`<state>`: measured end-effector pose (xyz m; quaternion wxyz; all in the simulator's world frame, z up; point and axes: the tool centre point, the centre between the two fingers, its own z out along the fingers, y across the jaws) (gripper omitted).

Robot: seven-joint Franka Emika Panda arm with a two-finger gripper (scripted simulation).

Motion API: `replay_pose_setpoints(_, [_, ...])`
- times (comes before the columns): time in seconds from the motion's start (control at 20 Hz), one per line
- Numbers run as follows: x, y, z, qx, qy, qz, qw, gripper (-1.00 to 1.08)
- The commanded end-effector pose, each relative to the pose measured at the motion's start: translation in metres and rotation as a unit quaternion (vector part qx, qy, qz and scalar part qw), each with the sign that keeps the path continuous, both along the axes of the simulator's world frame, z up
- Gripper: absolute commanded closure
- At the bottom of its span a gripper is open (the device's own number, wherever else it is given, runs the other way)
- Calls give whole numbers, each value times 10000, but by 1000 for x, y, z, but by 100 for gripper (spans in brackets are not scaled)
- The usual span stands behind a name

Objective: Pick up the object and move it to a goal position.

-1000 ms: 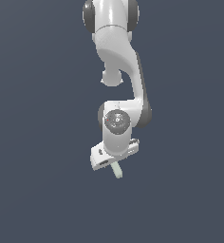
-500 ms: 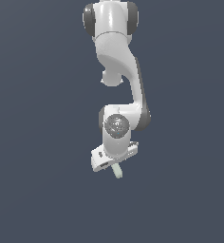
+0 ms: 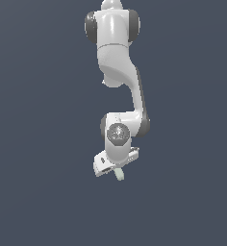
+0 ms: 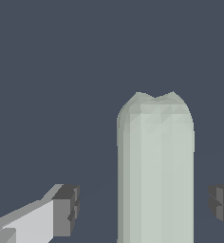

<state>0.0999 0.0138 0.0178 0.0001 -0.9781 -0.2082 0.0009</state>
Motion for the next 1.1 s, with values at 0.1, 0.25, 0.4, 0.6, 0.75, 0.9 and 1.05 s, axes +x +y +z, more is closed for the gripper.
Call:
replay_pose_setpoints(0.1, [1,0,1,0,-9,0,10000,108])
replay_pose_setpoints(0.25, [1,0,1,0,-9,0,10000,108])
replay_pose_setpoints(0.4, [1,0,1,0,-9,0,10000,108])
replay_pose_setpoints(0.6, [1,1,1,0,-9,0,10000,108])
replay_pose_setpoints(0.75, [-1,4,5,0,-9,0,10000,108])
replay_pose_setpoints(0.9, [-5,10,13,0,-9,0,10000,108])
replay_pose_setpoints(1.05, [-10,20,24,0,-9,0,10000,108])
